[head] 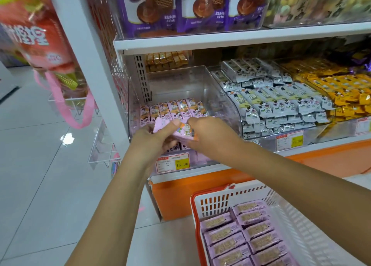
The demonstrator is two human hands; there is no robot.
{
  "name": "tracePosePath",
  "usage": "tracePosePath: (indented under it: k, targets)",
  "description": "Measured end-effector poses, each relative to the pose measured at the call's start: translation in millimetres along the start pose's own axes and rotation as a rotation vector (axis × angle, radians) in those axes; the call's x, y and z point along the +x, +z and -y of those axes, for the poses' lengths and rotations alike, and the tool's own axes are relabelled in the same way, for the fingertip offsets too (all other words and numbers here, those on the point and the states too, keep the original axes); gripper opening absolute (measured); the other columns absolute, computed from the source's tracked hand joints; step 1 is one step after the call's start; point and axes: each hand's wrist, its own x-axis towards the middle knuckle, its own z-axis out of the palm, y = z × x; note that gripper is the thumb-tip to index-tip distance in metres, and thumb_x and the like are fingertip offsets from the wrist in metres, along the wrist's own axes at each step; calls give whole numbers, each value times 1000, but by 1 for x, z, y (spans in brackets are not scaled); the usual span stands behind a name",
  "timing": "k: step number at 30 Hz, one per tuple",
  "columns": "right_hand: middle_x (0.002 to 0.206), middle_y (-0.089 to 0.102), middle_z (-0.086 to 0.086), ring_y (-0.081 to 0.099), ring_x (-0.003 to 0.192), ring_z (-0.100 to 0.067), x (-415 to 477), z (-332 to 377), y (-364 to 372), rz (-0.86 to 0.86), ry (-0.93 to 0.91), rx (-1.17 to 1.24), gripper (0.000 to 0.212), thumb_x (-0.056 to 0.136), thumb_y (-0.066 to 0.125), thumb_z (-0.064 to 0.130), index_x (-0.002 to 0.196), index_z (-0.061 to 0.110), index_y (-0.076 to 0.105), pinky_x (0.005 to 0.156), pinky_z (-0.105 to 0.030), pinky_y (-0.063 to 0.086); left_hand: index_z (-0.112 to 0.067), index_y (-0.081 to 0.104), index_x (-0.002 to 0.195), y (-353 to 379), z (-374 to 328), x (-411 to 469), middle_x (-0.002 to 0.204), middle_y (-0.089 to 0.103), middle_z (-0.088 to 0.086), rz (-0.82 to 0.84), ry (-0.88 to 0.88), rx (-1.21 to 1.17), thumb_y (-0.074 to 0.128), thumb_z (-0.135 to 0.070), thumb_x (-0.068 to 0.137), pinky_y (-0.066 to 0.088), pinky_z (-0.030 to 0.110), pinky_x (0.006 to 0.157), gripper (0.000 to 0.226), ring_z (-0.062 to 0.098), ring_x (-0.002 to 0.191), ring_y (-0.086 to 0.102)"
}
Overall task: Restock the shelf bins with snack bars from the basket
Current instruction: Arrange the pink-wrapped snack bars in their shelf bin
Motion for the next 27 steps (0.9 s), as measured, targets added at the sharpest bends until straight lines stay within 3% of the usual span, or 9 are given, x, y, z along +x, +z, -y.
tracePosePath:
  k: [3, 6, 8, 10, 12, 15, 17, 23, 27]
  targets:
    - [91, 58, -6, 56, 79, -22, 6, -13, -2, 9, 56, 94, 36, 92, 56, 42, 105, 9, 57, 57, -28, 37, -11, 41, 140, 0, 5, 2, 89, 66, -10, -101, 177, 375, 65, -50, 80, 55, 34, 84, 76, 10, 82, 68]
    - [85, 59, -7, 58, 68, -22, 31, -27, -10, -31, 208, 174, 40, 91, 55, 46, 98, 7, 61, 56, -29, 49, -15, 54, 128, -6, 13, 2, 92, 67, -12, -170, 443, 947, 55, -49, 90, 44, 24, 69, 51, 7, 80, 61]
    - [77, 56, -5, 57, 66, -22, 56, -35, -13, -72, 294, 109, 25, 92, 59, 31, 97, 6, 59, 55, -29, 47, -17, 65, 111, -11, 20, 5, 95, 71, -3, -121, 474, 1142, 53, -42, 93, 47, 25, 68, 34, 14, 82, 64]
    - [70, 50, -4, 56, 71, -24, 81, -39, -17, -77, 373, 87, 16, 93, 55, 17, 86, 3, 55, 57, -29, 45, -19, 67, 103, -14, 23, 6, 90, 72, 0, -76, 470, 1198, 50, -36, 95, 48, 26, 69, 26, 17, 81, 65]
    - [80, 57, -9, 61, 89, -29, 104, -39, -19, -40, 447, 60, 19, 96, 48, 13, 85, 0, 56, 73, -35, 48, -19, 67, 102, -16, 23, 6, 85, 71, 0, -50, 486, 1188, 49, -33, 96, 49, 26, 67, 24, 17, 78, 64]
    - [123, 57, -15, 55, 115, -30, 130, -48, -12, -100, 495, 27, 32, 100, 46, 15, 129, 4, 46, 83, -37, 45, -19, 66, 104, -19, 25, 6, 83, 71, 0, -19, 517, 1181, 46, -33, 97, 49, 26, 66, 25, 16, 75, 63]
    - [130, 53, -14, 53, 119, -29, 140, -53, 0, -157, 513, -12, 38, 98, 47, 14, 134, 5, 41, 79, -36, 42, -20, 65, 106, -20, 25, 6, 83, 70, -1, -11, 521, 1177, 45, -34, 98, 48, 24, 65, 25, 14, 74, 62]
    - [129, 53, -20, 56, 115, -35, 146, -59, 31, 3, 514, -119, 49, 93, 50, 3, 137, -2, 31, 72, -36, 44, -21, 65, 105, -21, 25, 8, 86, 71, 0, 8, 521, 1179, 44, -34, 98, 52, 27, 69, 26, 17, 77, 64]
    - [142, 34, -26, 34, 130, -44, 138, -62, 53, 23, 398, -223, 48, 95, 47, 17, 142, 7, 39, 99, -48, 43, -19, 64, 101, -21, 25, 7, 82, 69, 2, 13, 536, 1182, 43, -34, 99, 49, 27, 65, 26, 19, 74, 62]
